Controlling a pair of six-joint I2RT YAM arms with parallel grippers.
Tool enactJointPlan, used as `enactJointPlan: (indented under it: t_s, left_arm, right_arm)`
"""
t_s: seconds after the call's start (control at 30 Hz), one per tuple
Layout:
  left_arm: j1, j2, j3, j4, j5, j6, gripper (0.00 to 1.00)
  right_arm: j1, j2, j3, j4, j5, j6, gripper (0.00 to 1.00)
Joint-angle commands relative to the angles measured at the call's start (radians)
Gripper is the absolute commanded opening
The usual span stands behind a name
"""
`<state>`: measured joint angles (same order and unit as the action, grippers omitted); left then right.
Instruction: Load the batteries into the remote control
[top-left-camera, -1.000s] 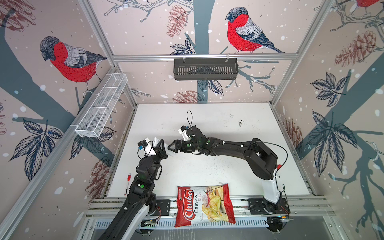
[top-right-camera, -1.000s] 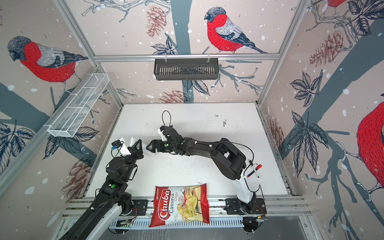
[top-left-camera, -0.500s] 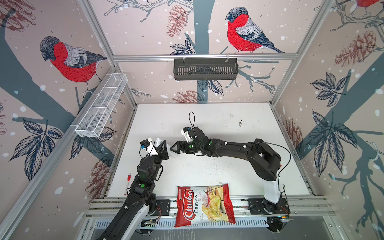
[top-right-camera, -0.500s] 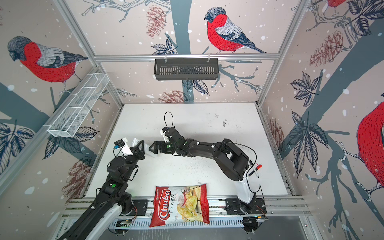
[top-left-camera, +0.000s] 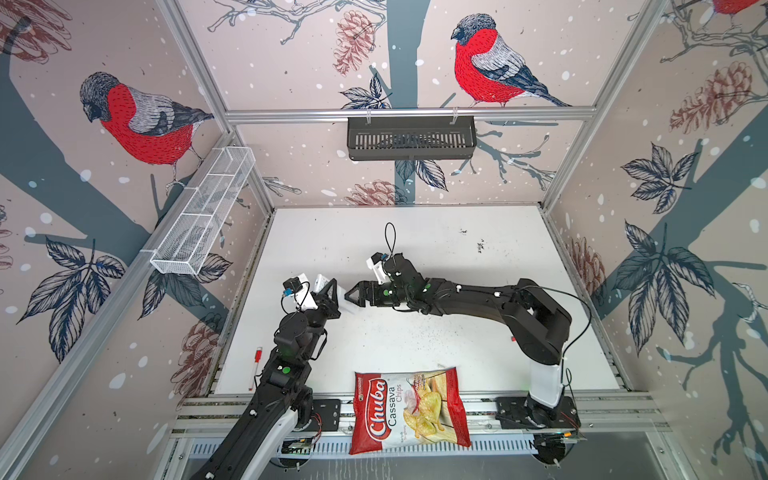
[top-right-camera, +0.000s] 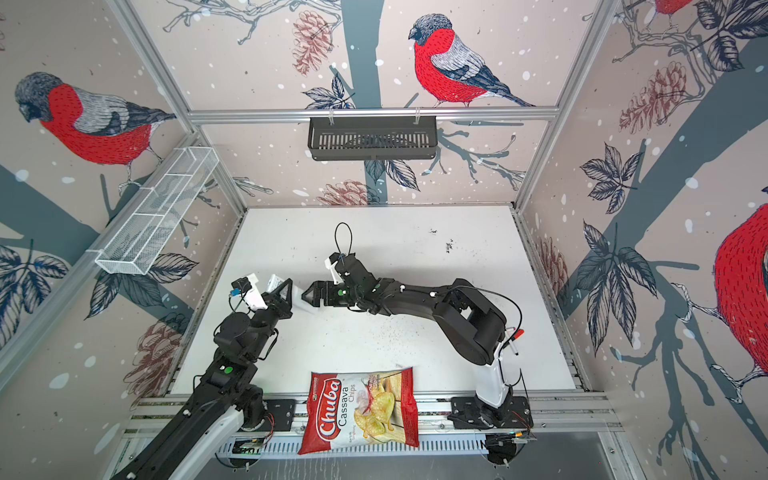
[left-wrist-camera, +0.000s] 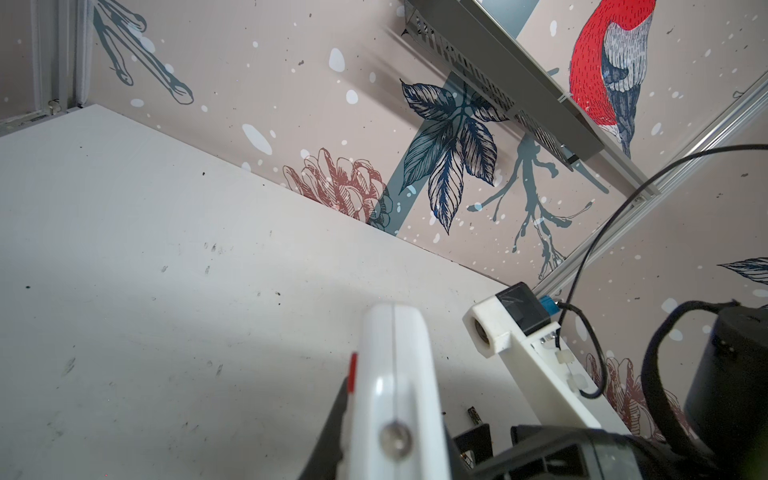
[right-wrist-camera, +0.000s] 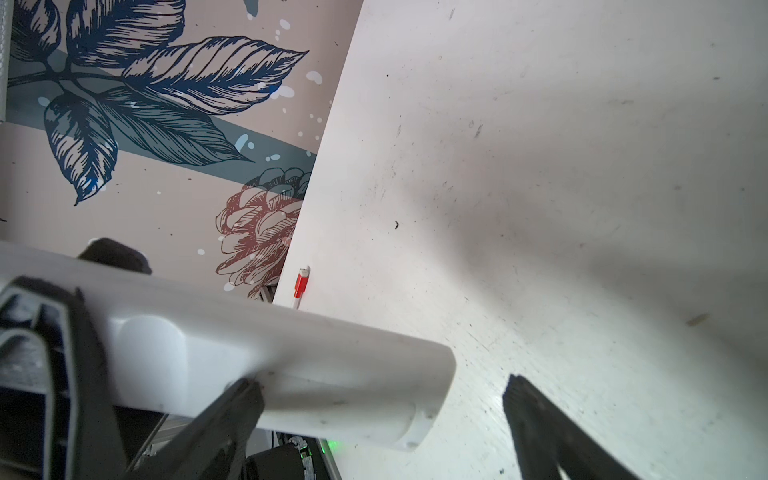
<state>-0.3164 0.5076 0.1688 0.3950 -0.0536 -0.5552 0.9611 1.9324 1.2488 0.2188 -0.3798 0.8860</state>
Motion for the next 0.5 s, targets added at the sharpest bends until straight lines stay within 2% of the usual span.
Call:
enactJointPlan:
  t_s: [0.0,0.47]
  left_arm:
    - [0.0,-0.001,0.008,0.151,0.011,-0.019,0.0]
    - [-0.002,0.001,0.008,0.146,-0.002,-0.015,0.0]
  right_arm:
    - [-0.009,-0.011,-0.015,-0.045,0.107,-0.004,0.95]
    - [-0.009,-0.043,-0.05,-0.031,0.111,0.001,0.95]
